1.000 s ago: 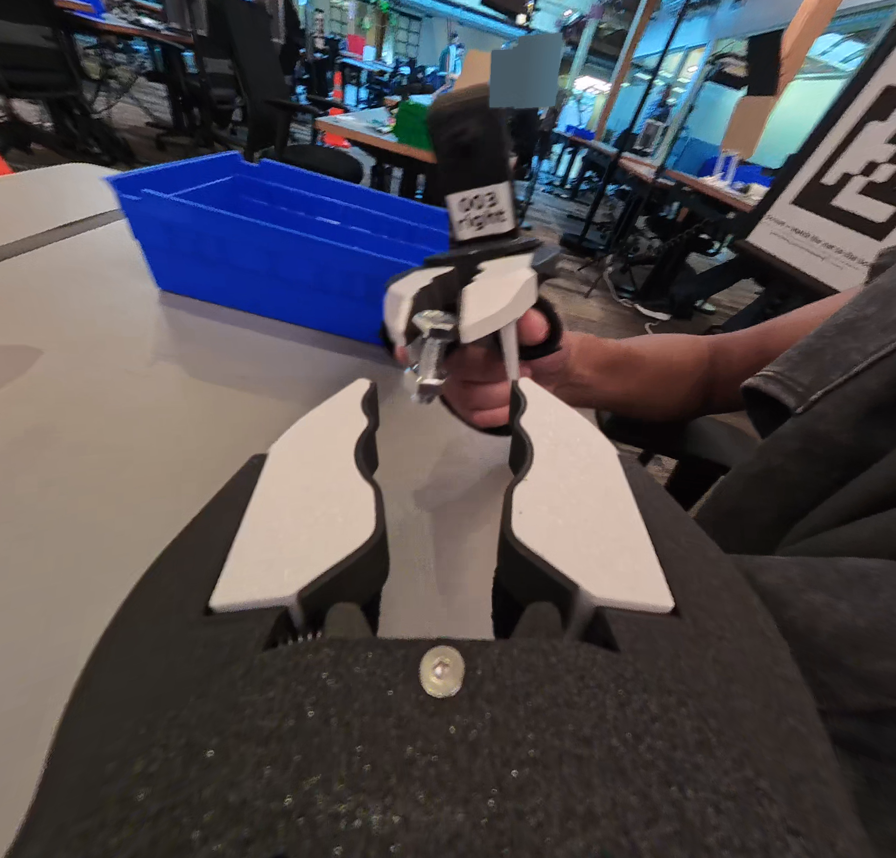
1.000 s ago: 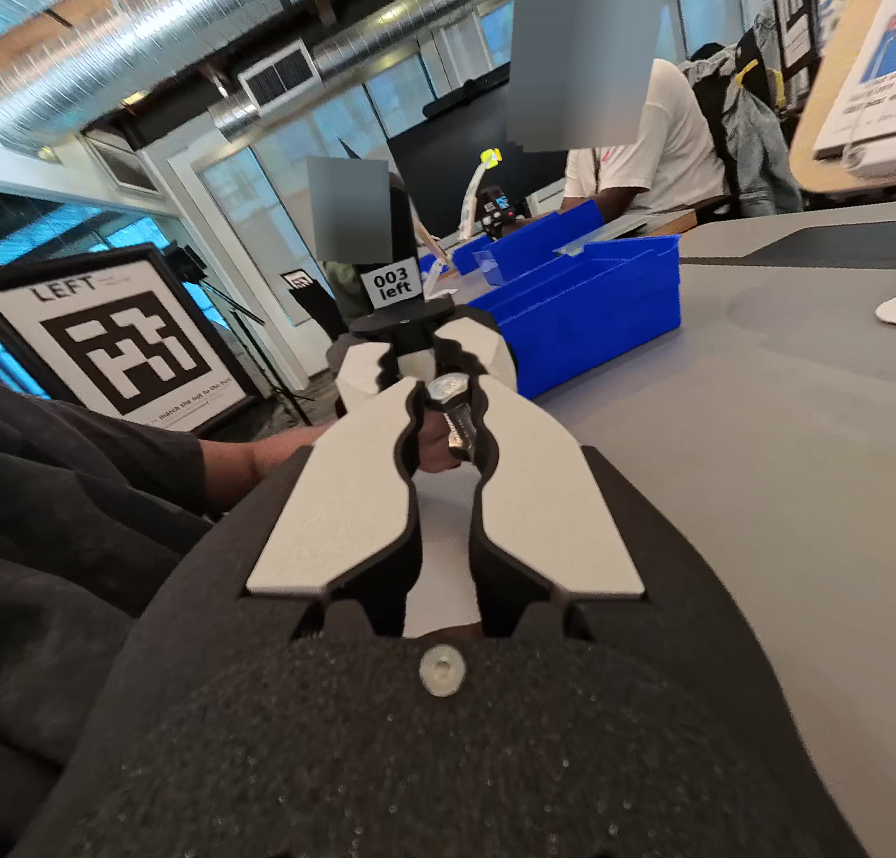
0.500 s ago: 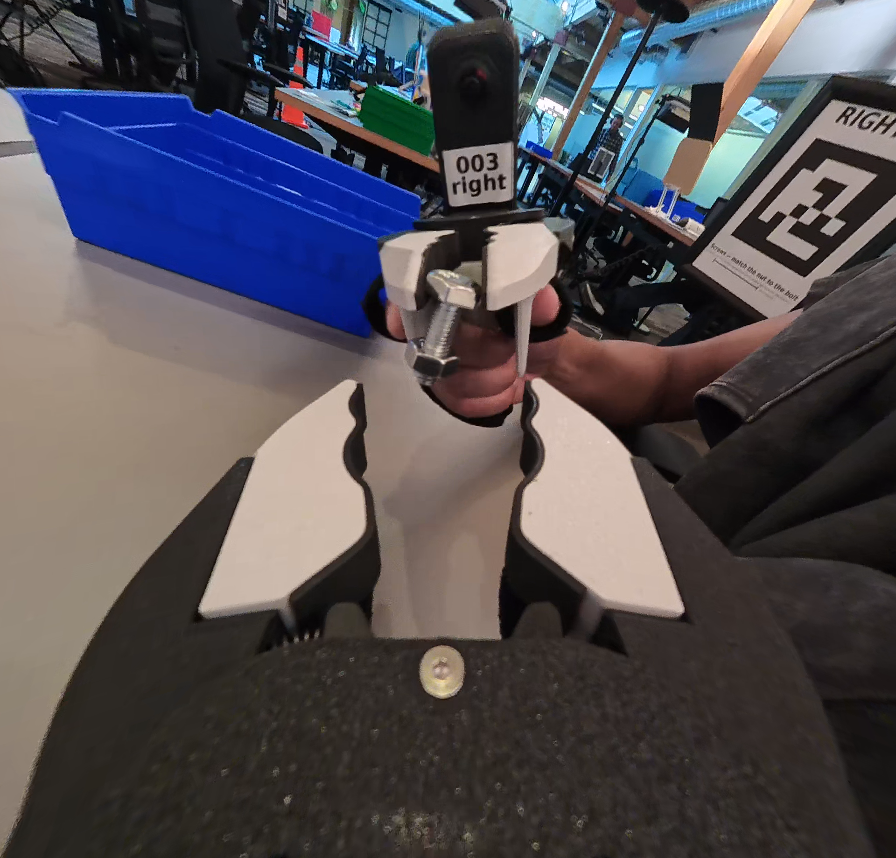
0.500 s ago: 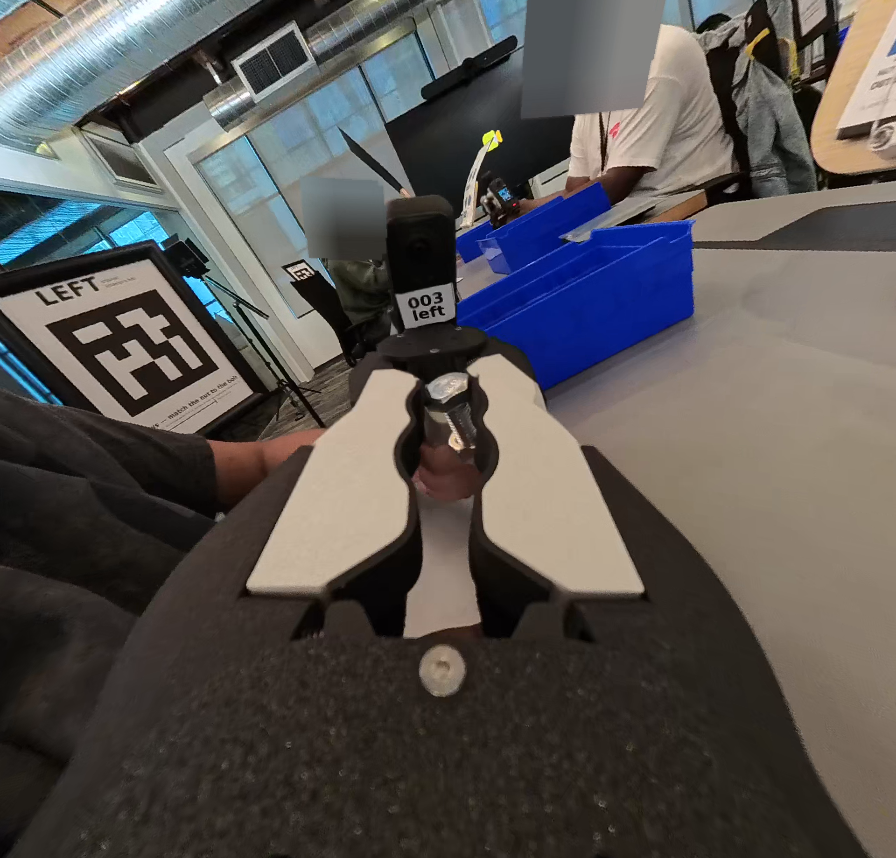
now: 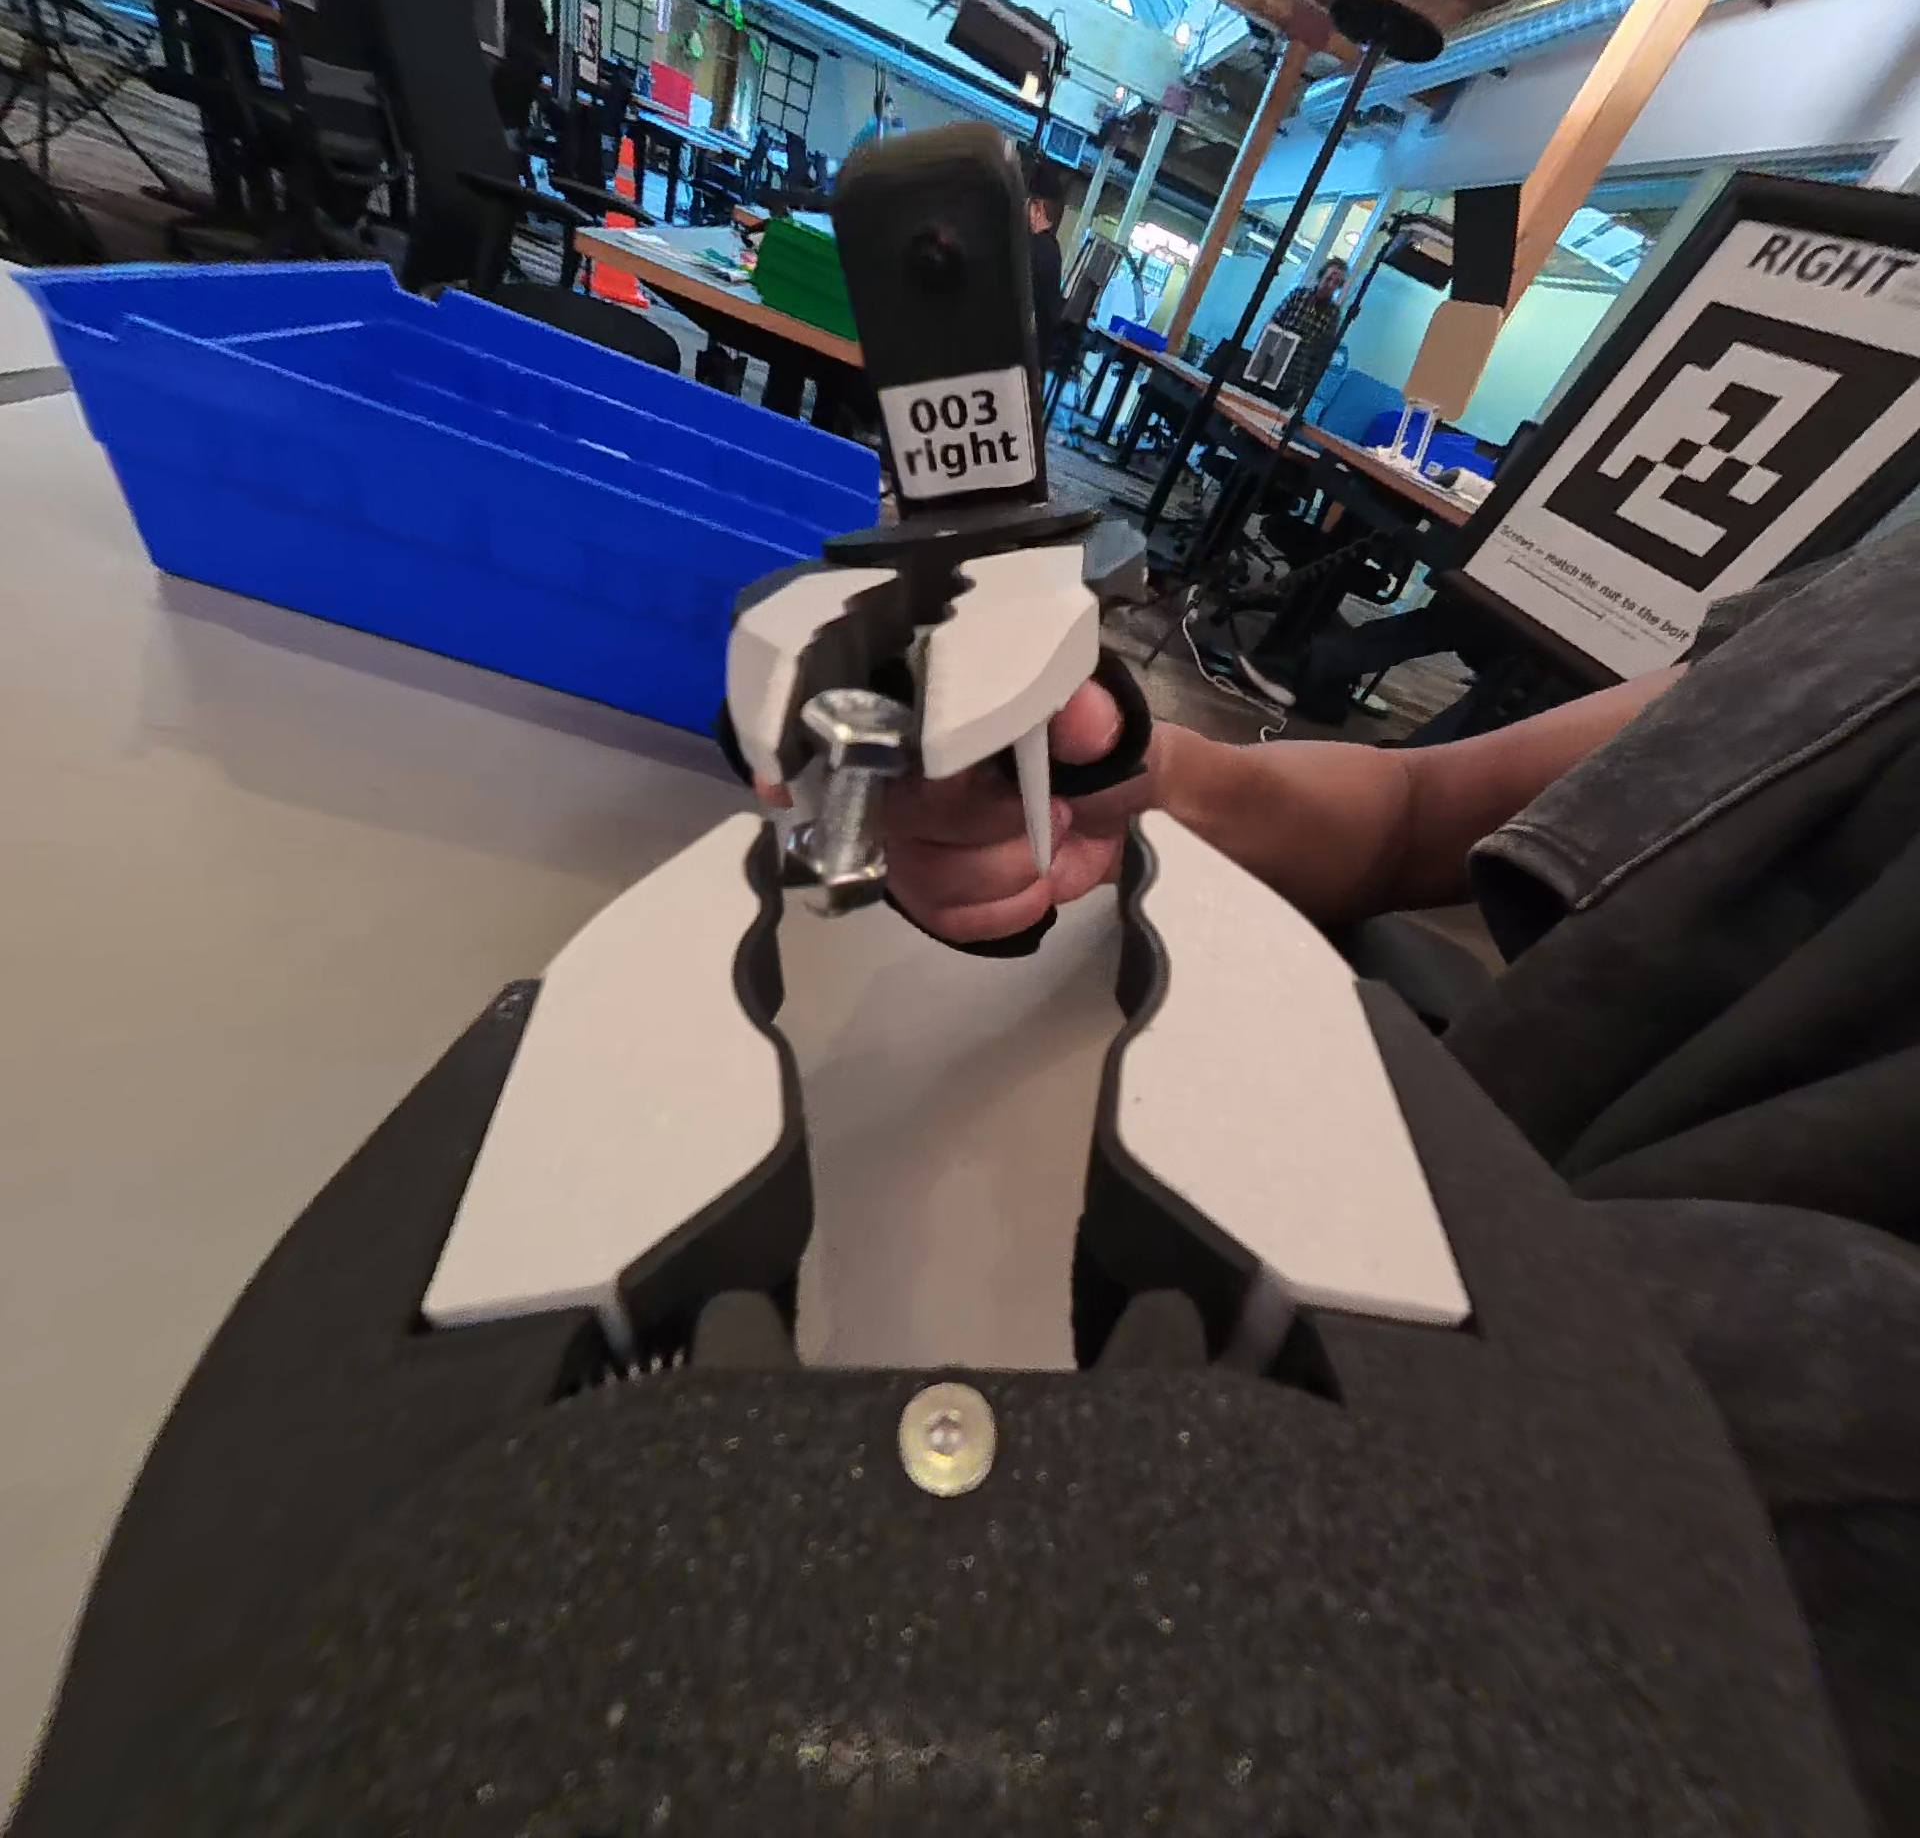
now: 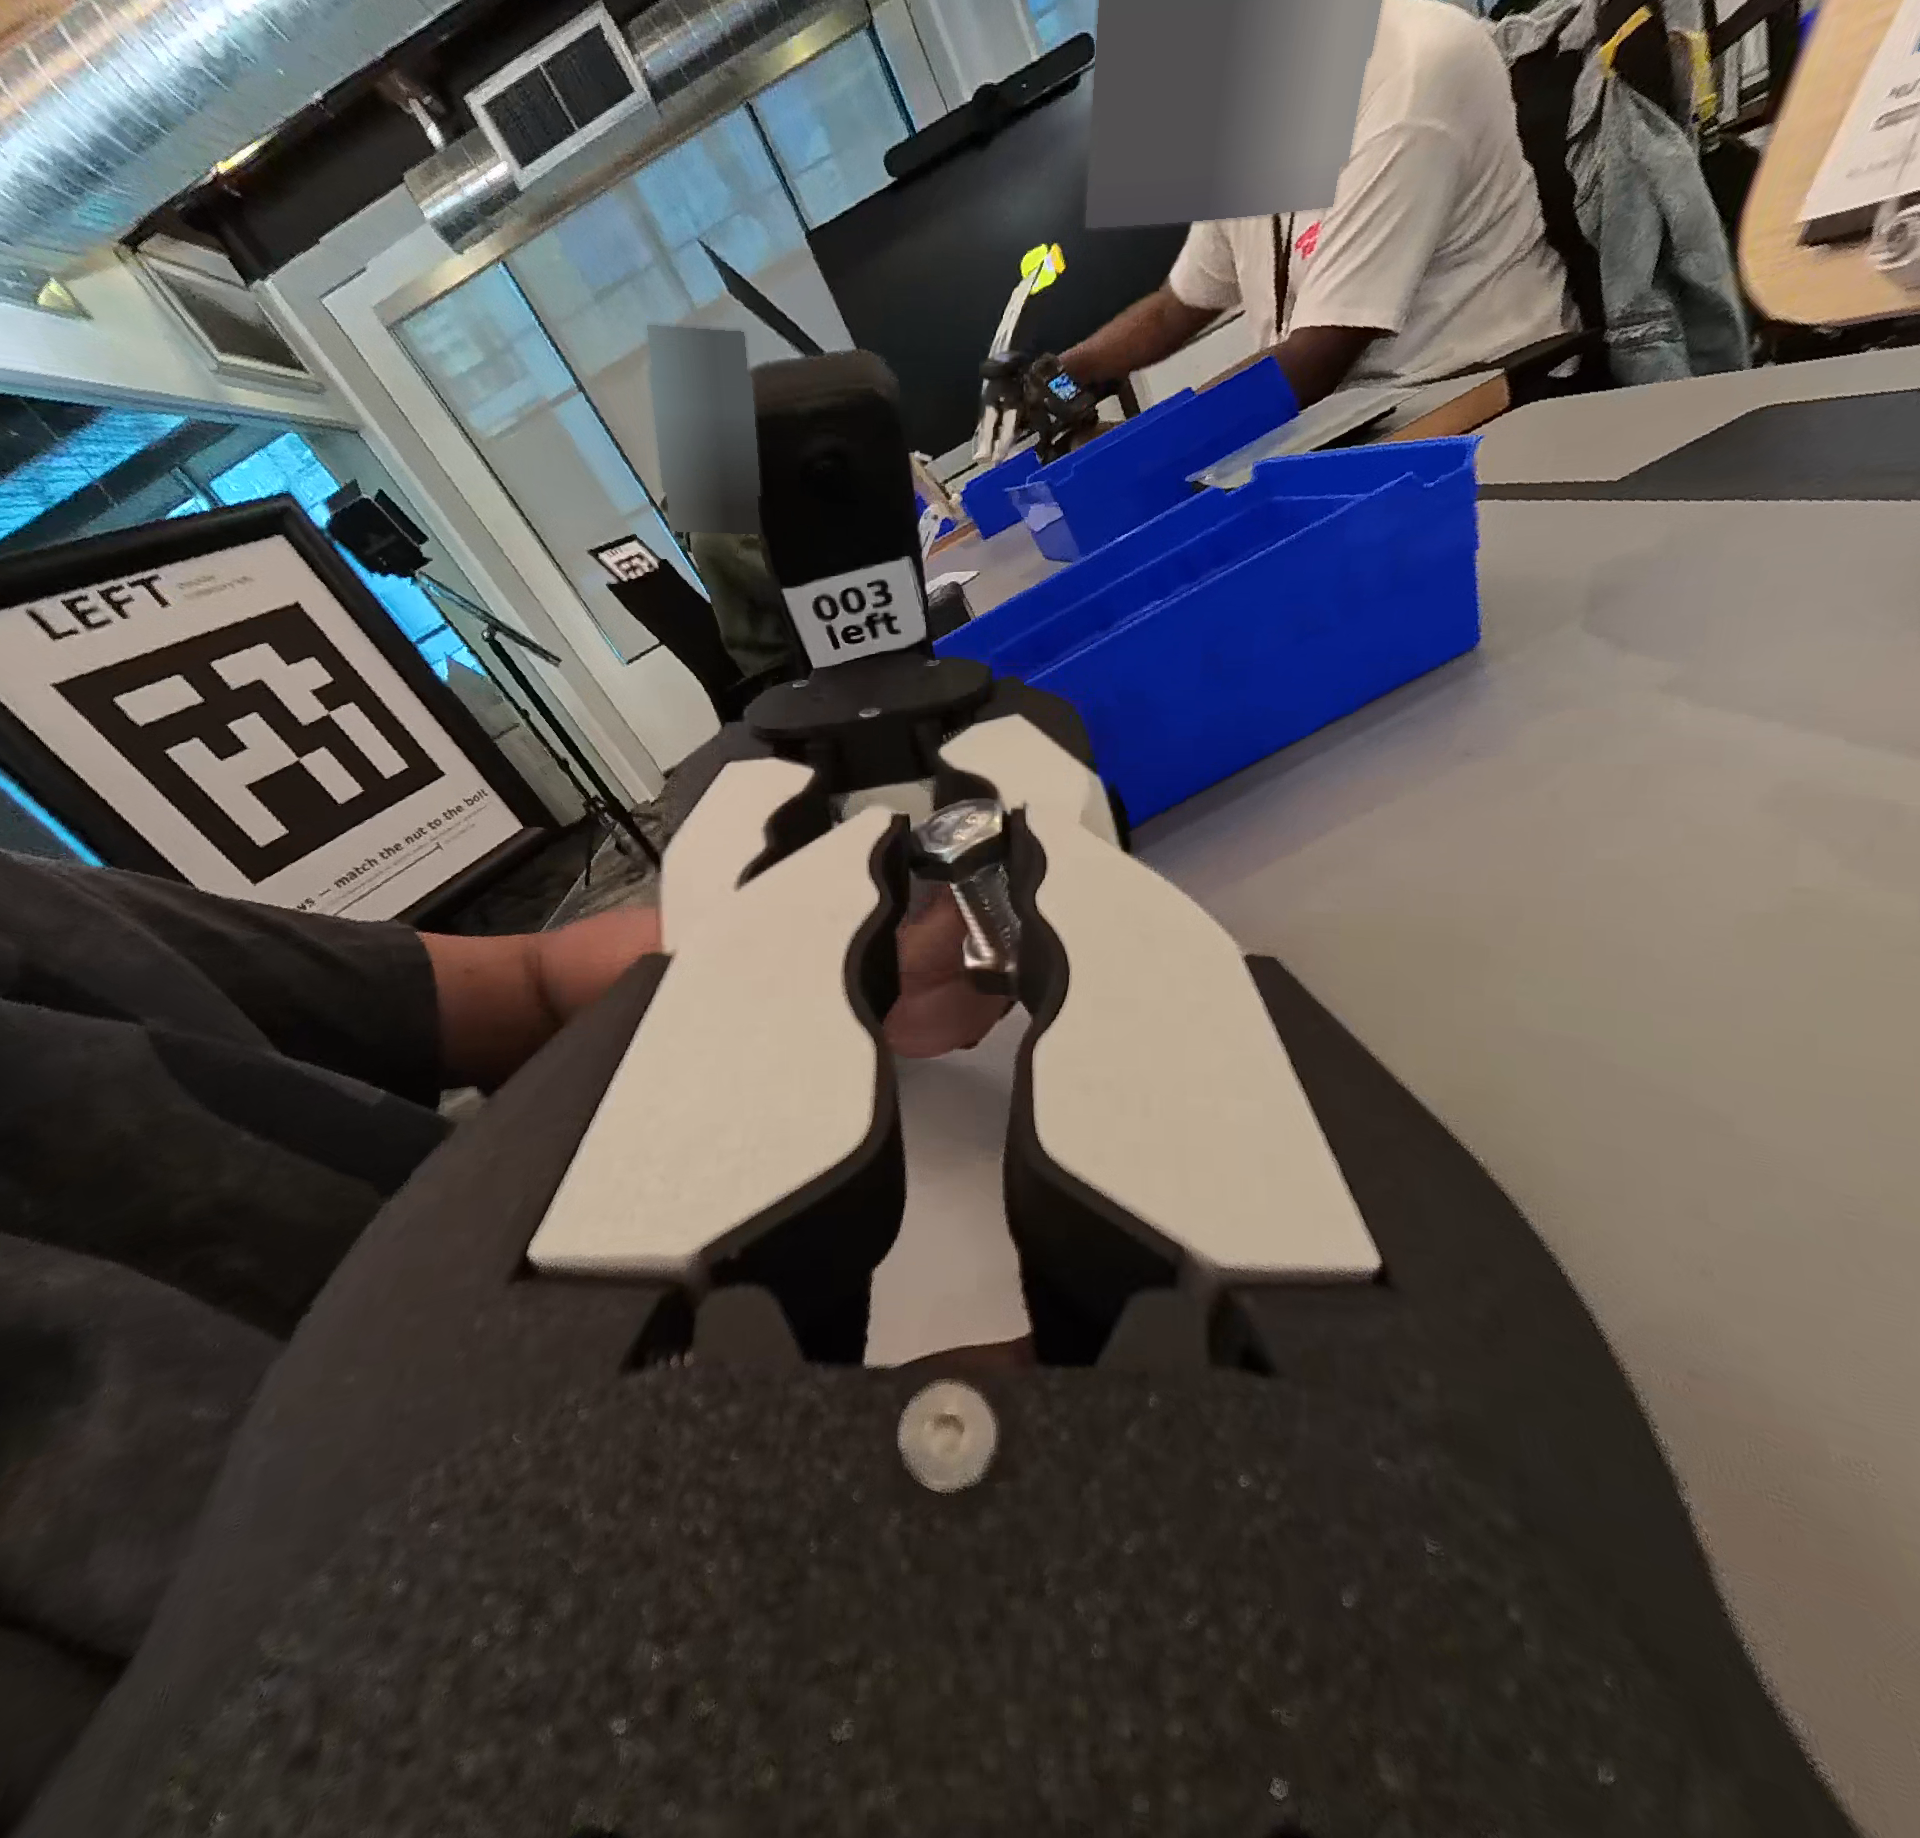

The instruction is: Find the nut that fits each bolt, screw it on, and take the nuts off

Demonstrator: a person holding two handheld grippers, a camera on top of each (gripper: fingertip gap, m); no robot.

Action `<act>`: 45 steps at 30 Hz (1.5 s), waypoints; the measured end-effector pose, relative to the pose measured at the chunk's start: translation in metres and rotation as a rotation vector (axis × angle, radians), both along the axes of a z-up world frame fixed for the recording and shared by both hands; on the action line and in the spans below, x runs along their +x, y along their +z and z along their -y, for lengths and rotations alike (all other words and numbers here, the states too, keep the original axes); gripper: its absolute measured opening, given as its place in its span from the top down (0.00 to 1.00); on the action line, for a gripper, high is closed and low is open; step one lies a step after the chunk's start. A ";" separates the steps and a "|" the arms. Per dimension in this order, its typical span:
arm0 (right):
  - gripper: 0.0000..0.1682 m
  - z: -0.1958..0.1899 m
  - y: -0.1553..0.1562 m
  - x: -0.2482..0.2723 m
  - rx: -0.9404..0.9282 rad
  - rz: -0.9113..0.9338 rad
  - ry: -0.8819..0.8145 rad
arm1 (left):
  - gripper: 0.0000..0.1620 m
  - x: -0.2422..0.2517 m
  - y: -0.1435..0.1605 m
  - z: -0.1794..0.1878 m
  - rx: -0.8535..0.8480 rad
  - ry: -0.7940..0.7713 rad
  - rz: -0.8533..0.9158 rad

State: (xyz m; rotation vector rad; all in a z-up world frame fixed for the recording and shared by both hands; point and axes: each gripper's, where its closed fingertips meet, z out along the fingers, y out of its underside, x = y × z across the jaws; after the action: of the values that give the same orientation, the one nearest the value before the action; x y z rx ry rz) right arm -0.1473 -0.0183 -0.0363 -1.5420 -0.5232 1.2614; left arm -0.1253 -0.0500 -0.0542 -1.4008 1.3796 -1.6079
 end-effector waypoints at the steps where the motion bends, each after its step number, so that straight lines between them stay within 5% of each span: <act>1: 0.89 0.001 0.000 -0.004 0.005 0.007 0.013 | 0.60 0.003 -0.003 0.004 0.015 -0.006 -0.015; 13: 0.89 0.002 -0.002 -0.005 -0.006 0.011 0.017 | 0.62 0.003 -0.006 0.003 0.049 0.005 -0.022; 20: 0.89 0.005 0.003 -0.001 -0.013 -0.029 0.039 | 0.87 -0.002 -0.009 -0.011 0.031 0.047 -0.023; 28: 0.89 0.010 0.002 0.001 -0.021 -0.029 0.075 | 0.89 -0.013 0.001 -0.013 -0.100 -0.030 -0.019; 38: 0.89 0.019 -0.020 -0.002 0.280 0.365 0.025 | 0.89 -0.021 0.004 -0.009 -0.289 -0.138 -0.092; 45: 0.88 0.015 -0.018 0.003 0.473 0.472 -0.141 | 0.89 -0.018 0.005 -0.012 -0.329 -0.122 -0.062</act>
State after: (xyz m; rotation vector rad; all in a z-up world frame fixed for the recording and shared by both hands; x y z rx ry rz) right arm -0.1444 -0.0335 -0.0545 -1.4301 -0.9236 0.5983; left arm -0.1432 -0.0376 -0.0492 -1.5895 1.2991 -1.9556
